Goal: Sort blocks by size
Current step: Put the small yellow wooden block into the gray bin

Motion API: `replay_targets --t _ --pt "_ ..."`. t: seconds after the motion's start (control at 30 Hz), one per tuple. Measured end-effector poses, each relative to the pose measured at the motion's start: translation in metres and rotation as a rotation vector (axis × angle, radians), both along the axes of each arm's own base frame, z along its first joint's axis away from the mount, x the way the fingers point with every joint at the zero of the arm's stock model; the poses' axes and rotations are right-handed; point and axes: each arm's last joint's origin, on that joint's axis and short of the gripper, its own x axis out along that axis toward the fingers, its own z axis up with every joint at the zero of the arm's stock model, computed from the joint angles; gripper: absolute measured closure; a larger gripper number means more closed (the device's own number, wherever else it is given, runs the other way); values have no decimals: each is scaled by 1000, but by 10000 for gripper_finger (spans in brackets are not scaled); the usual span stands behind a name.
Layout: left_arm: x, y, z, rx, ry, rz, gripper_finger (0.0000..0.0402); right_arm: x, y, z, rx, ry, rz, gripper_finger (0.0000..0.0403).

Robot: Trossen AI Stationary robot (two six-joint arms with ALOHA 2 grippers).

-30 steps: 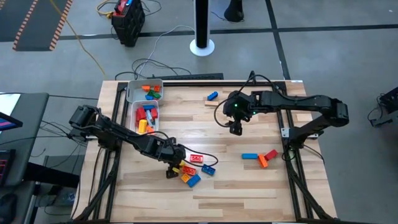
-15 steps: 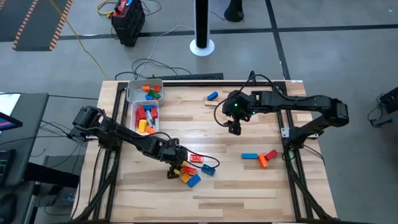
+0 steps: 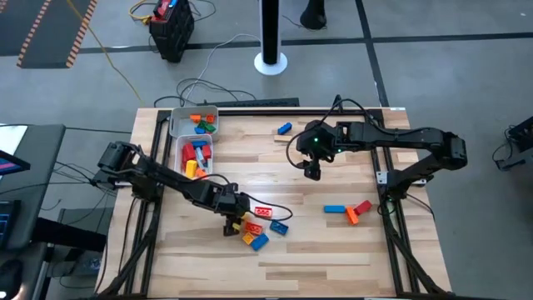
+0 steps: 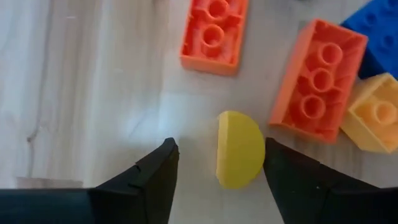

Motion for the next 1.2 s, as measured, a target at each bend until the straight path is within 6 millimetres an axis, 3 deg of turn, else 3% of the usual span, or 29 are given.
replay_targets --t 1.2 --pt "-1 4 -1 8 26 -46 300 2 -1 2 30 -36 -47 119"
